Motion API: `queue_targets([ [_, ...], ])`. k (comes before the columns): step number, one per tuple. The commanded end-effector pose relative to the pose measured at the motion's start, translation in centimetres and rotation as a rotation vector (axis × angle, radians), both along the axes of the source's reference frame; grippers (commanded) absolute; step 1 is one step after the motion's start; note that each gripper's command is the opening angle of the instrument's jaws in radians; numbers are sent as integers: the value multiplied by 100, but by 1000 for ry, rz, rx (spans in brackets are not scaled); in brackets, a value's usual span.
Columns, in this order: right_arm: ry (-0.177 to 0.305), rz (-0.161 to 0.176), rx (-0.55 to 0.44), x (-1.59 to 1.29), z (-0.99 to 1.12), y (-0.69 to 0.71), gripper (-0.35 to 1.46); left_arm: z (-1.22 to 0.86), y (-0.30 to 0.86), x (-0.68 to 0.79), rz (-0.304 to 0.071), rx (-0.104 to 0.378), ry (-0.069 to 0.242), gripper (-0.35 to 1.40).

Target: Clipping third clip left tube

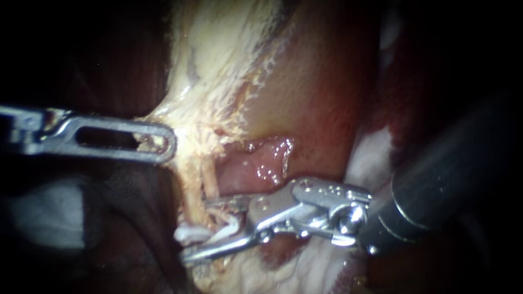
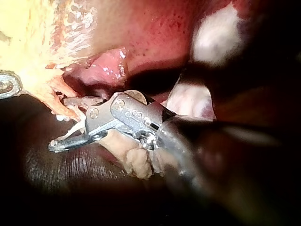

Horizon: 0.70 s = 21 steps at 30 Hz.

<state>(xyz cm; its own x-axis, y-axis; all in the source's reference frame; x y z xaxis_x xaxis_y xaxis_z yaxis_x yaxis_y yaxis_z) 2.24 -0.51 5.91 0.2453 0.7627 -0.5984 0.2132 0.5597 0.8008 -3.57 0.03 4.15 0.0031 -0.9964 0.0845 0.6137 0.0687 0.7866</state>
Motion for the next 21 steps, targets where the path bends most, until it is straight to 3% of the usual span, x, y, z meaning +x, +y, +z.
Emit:
queue_targets([
  [1, 5, -1, 9, 2, -1, -1, 58, 0, 0, 0, 0, 0, 0, -35],
  [13, 32, -17, 29, 35, 12, -8, 58, 1, 0, -2, -1, 0, 1, -35],
  [21, 54, 33, 51, 32, 7, 14, 57, 1, 0, -3, -1, -1, 1, -35],
])
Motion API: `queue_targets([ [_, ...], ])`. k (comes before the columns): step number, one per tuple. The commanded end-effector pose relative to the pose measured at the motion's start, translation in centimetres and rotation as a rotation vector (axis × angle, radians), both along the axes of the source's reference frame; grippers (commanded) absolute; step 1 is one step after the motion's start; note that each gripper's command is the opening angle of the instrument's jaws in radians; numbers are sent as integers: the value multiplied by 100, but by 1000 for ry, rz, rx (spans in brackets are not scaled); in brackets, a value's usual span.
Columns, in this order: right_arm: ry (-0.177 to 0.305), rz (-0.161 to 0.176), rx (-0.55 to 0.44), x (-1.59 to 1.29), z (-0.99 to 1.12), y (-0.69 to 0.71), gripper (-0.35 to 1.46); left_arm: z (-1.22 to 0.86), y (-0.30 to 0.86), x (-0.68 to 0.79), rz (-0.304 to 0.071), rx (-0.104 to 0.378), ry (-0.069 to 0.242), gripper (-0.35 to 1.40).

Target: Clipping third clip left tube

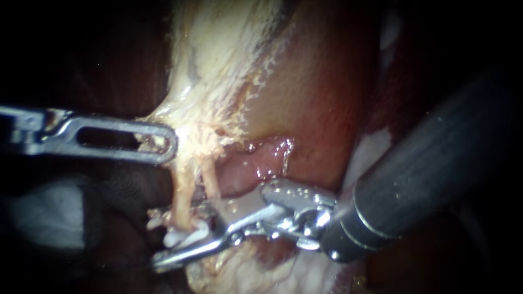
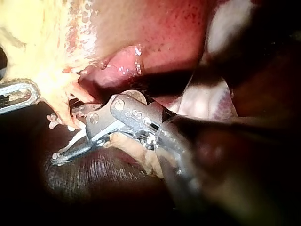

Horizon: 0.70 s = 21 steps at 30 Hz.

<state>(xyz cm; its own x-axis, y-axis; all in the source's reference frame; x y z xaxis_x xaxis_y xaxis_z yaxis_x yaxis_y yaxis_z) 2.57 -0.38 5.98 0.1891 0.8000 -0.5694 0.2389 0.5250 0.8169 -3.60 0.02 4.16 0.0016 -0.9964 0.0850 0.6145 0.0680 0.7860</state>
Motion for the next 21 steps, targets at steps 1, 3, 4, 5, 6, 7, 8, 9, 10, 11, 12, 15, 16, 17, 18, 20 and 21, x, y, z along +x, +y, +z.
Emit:
queue_targets([
  [1, 5, 15, 4, -2, -2, 6, 57, 0, 0, 0, 0, 0, 0, -35],
  [3, 9, 29, 10, -4, -4, 13, 57, 0, 0, 0, 0, 0, 0, -35],
  [4, 13, 34, 13, -5, -6, 17, 57, 0, 0, 0, 0, 0, 0, -35],
  [5, 17, 39, 16, -6, -6, 18, 57, 0, 0, 0, 0, 0, 0, -35],
  [6, 21, 43, 18, -6, -7, 20, 57, 0, 0, 0, 0, 0, 0, -35],
  [7, 19, 45, 18, -7, -7, 20, 56, 0, 0, 0, 0, 0, 0, -35],
  [8, 17, 48, 18, -7, -7, 21, 56, 0, 0, 0, 0, 0, 0, -35],
  [9, 15, 50, 18, -7, -7, 21, 56, 0, 0, 0, 0, 0, 0, -35],
  [10, 15, 51, 18, -6, -7, 22, 56, 0, 0, 0, 0, 0, 0, -35],
  [11, 16, 53, 19, -6, -8, 23, 56, 0, -1, 0, 0, 0, 0, -35],
  [12, 18, 56, 21, -6, -8, 24, 56, 0, -1, 0, 0, 0, 0, -35],
  [15, 21, 62, 26, -7, -9, 30, 55, 0, -1, -1, 0, 0, 0, -35],
  [16, 21, 62, 27, -8, -9, 32, 55, 0, -1, -1, 0, -1, 0, -35],
  [17, 23, 65, 29, -8, -10, 34, 55, 0, -1, -1, 0, -1, 0, -35],
  [18, 25, 67, 31, -8, -10, 35, 55, 0, -1, -1, 0, -1, 0, -35],
  [20, 25, 67, 31, -8, -11, 37, 54, 0, -1, -1, 0, -1, 0, -35],
  [21, 25, 68, 32, -7, -11, 37, 54, 0, -1, -1, 0, -1, 0, -35],
])
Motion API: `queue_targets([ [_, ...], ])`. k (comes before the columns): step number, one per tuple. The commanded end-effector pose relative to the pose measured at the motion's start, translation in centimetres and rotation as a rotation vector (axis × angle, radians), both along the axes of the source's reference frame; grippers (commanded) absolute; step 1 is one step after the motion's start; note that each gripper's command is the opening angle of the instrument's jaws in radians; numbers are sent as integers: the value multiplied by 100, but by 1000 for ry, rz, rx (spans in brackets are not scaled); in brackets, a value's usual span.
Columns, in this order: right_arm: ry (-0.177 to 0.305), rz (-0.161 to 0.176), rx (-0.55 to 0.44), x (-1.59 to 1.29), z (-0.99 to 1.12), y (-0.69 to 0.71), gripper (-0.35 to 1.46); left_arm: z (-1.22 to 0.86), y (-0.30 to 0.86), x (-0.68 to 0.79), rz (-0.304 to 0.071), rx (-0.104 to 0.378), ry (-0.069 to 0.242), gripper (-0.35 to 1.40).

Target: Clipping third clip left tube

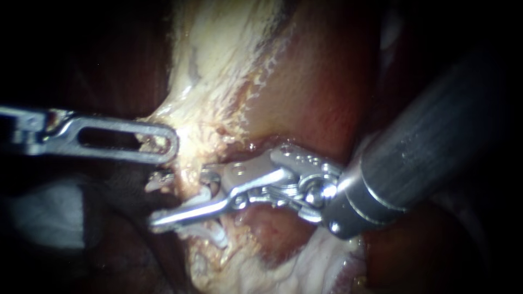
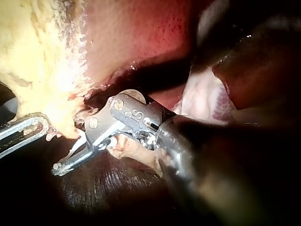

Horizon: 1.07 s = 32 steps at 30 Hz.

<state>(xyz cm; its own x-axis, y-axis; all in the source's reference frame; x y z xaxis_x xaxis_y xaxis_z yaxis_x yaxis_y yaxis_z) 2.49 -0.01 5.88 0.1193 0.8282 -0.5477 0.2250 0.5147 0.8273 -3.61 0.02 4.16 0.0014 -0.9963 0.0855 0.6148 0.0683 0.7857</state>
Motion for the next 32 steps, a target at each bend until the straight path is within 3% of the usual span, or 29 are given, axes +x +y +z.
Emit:
queue_targets([
  [1, -1, 0, 0, 1, 0, 0, 54, 0, 0, 0, 0, 0, 0, -35],
  [7, 0, -1, 0, 0, 0, 0, 49, 0, 0, 0, 0, 0, 0, -35],
  [9, 0, -2, 0, -2, 0, 0, 37, 0, 0, 0, 0, 0, 0, -35],
  [11, 1, -4, -1, -7, 1, -2, 1, 0, 0, 0, 0, 0, 0, -35],
  [12, 1, -4, -2, -11, 1, -3, -26, 0, 0, 0, 0, 0, 0, -35],
  [13, -11, 8, -3, -14, 2, -3, -35, 0, 0, 0, 0, 0, 0, -35],
  [15, -41, 37, 5, -19, 3, -3, -35, -1, -1, 0, 0, 0, 0, -35],
  [18, -50, 45, 11, -20, 6, -3, -35, 0, 0, 0, 0, 0, 0, -35],
  [32, -48, 38, 7, -17, 10, -7, -35, 0, 0, 0, 0, 0, 0, -35],
])
